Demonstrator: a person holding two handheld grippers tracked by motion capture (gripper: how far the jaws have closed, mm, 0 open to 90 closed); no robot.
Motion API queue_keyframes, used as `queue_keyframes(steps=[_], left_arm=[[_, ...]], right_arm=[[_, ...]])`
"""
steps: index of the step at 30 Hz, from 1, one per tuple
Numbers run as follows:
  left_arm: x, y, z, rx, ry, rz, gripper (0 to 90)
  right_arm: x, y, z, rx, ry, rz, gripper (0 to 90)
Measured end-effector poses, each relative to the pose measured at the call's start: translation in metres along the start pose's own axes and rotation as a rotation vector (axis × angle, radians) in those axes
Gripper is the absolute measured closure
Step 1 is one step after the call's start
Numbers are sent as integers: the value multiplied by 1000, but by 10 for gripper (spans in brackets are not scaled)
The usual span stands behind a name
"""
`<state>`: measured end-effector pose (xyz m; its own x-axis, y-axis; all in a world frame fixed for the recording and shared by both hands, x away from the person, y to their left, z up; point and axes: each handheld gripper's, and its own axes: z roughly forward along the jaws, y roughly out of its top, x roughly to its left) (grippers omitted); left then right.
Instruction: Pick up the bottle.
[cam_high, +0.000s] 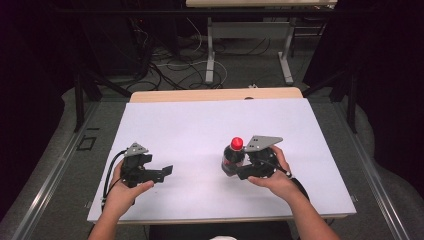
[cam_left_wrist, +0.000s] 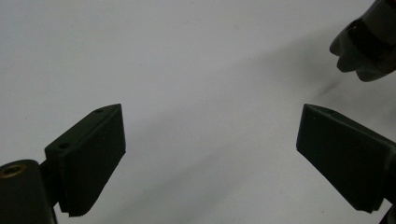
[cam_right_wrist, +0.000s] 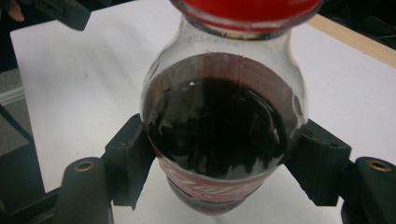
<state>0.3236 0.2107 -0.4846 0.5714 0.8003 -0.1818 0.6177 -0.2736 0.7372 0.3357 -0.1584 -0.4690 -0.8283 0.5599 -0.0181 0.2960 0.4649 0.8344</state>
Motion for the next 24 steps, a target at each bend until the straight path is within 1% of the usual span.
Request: queue_keyframes(steps=[1, 2, 3, 6, 7, 8, 9, 10, 11, 12, 13, 14, 15, 17, 18, 19, 20, 21, 23, 24], left_arm=[[0, 0, 0, 0, 0, 1, 82], [0, 0, 0, 0, -1, 2, 83], [-1, 0, 0, 1, -2, -3, 83], [-2, 1, -1, -17, -1, 12, 87], [-3, 1, -1, -22, -11, 5, 89], [-4, 2, -2, -19, -22, 15, 92], [-6, 3, -2, -26, -41, 12, 97], [-8, 5, -3, -38, -50, 31, 111], [-10, 6, -5, -35, -65, 47, 134], [-13, 9, -5, -47, -77, 76, 150], [-16, 11, -7, -49, -95, 96, 155], [-21, 14, -9, -65, -116, 114, 161], [-25, 17, -10, -85, -136, 119, 162], [-33, 24, -13, -108, -201, 143, 163], [-38, 28, -15, -119, -230, 152, 164], [-42, 32, -16, -125, -245, 160, 164], [-47, 36, -17, -127, -260, 165, 164], [-52, 39, -18, -129, -276, 177, 164], [-60, 45, -19, -150, -291, 209, 178], [-65, 47, -19, -155, -307, 217, 191]], right_arm=[[1, -1, 2, 5, 5, 0, 296], [2, -2, 4, 22, 16, -9, 296], [4, -3, 7, 18, 23, -14, 296], [9, -3, 12, 33, 47, -37, 296], [11, -3, 14, 30, 56, -44, 296], [14, -3, 15, 32, 60, -38, 296], [15, -3, 16, 34, 68, -43, 297], [17, -3, 16, 44, 82, -47, 297], [19, -3, 18, 30, 82, -49, 298], [20, -3, 18, 34, 93, -55, 298], [21, -3, 19, 33, 106, -59, 298], [22, -3, 20, 36, 121, -62, 298], [24, -3, 20, 36, 133, -66, 299], [27, -2, 21, 47, 150, -71, 299], [28, -2, 22, 39, 153, -79, 299], [30, -2, 23, 43, 161, -85, 299], [31, -1, 23, 40, 159, -85, 299], [33, -1, 23, 38, 153, -86, 300], [35, -1, 24, 43, 160, -94, 300], [36, 0, 24, 55, 162, -97, 301]])
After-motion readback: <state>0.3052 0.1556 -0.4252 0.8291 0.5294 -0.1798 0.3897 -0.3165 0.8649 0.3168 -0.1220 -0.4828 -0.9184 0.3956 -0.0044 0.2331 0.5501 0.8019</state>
